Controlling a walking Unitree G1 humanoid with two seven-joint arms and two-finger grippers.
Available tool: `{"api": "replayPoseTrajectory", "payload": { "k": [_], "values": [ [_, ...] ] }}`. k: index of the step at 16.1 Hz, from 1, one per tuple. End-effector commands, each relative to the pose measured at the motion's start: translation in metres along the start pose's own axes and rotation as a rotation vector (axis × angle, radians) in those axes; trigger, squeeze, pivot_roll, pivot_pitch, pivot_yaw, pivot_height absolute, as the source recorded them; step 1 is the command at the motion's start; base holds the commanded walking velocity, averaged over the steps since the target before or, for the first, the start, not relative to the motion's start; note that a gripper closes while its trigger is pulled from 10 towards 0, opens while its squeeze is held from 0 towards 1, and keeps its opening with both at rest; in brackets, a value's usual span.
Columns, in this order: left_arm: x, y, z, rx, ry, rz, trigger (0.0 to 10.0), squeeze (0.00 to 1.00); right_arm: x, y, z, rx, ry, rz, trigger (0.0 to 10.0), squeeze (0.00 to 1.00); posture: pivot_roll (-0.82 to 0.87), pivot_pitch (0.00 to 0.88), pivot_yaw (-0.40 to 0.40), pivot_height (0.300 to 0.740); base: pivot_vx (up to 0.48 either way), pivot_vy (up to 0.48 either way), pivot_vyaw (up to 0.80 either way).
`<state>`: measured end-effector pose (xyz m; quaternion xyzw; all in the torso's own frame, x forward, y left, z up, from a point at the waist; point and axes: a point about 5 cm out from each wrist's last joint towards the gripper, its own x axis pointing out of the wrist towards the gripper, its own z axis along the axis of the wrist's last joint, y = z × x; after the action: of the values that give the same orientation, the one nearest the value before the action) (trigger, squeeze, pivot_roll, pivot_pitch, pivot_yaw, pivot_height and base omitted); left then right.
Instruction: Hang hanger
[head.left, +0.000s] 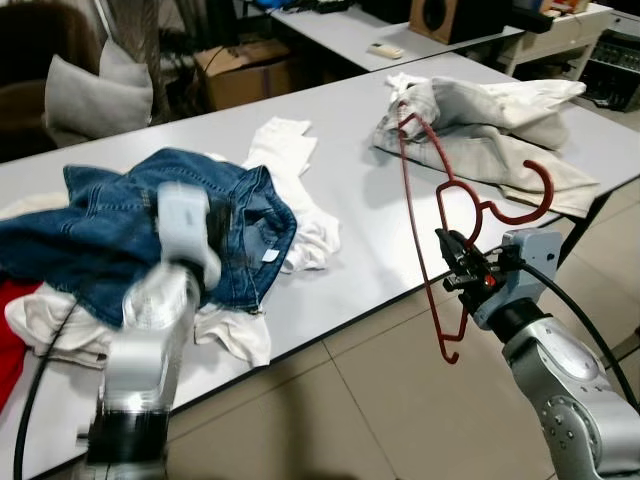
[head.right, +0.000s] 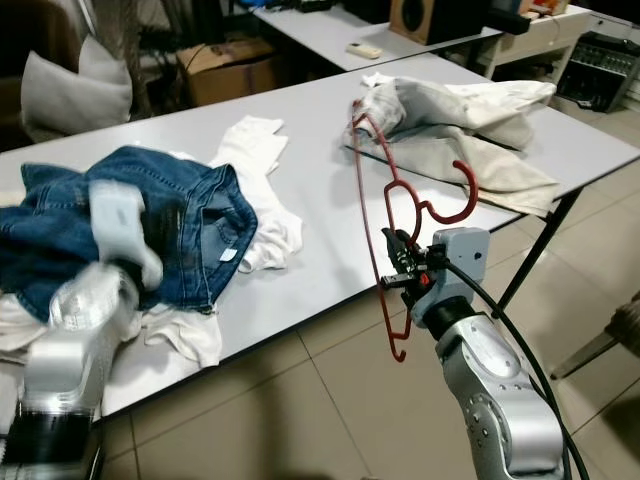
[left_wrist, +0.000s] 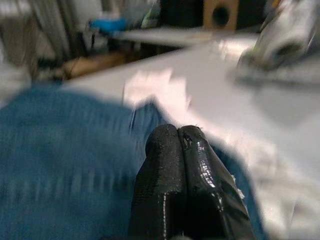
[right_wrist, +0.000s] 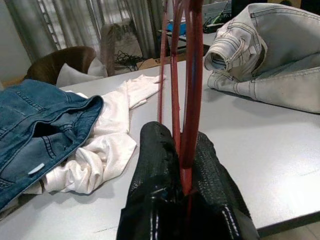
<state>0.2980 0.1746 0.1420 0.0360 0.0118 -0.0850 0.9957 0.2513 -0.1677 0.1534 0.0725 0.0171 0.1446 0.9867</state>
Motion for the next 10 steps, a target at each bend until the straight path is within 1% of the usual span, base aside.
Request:
{"api": "replayPoseTrajectory", "payload": {
  "k": [1,3,4,5,6,7,9,10],
  "values": [
    [-0.002,-0.010,0.009,0.005,-0.044,-0.004,10.0,0.00,0.002,-0.002,0.001,-0.027,-0.014,-0.031,10.0,0.00,-0.18,0.000,0.016,0.740,0.000,-0.472,0.00],
    [-0.009,-0.012,0.002,-0.018,-0.028,0.034,10.0,0.00,0.002,-0.001,-0.006,-0.028,0.003,-0.026,10.0,0.00,-0.16,0.000,-0.003,0.740,0.000,-0.480,0.00],
    [-0.015,-0.014,0.000,-0.027,-0.021,0.042,10.0,0.20,0.003,0.000,-0.008,-0.027,0.008,-0.023,10.0,0.00,-0.15,0.000,-0.016,0.740,0.000,-0.480,0.00],
    [-0.019,-0.015,-0.001,-0.031,-0.017,0.046,10.0,0.29,0.004,0.001,-0.009,-0.020,0.006,-0.023,10.0,0.00,-0.14,0.000,-0.022,0.740,0.000,-0.480,0.00],
    [-0.021,-0.016,-0.002,-0.046,-0.008,0.041,10.0,0.62,0.006,0.003,-0.009,-0.012,0.001,-0.018,10.0,0.00,-0.14,0.000,-0.026,0.740,0.000,-0.480,0.00],
    [-0.023,-0.017,-0.004,-0.039,0.005,0.043,10.0,1.00,0.006,0.005,-0.010,-0.006,0.001,-0.010,10.0,0.00,-0.14,0.000,-0.026,0.740,0.000,-0.480,0.00],
    [-0.024,-0.017,-0.004,-0.025,0.014,0.032,10.0,1.00,0.006,0.006,-0.013,-0.025,0.012,-0.002,10.0,0.00,-0.14,0.000,-0.024,0.740,0.000,-0.480,0.00],
    [-0.023,-0.017,-0.003,0.001,0.010,0.030,10.0,1.00,0.004,0.005,-0.015,-0.038,0.023,-0.001,10.0,0.00,-0.14,0.000,-0.021,0.740,0.000,-0.480,0.00]
  ]
}}
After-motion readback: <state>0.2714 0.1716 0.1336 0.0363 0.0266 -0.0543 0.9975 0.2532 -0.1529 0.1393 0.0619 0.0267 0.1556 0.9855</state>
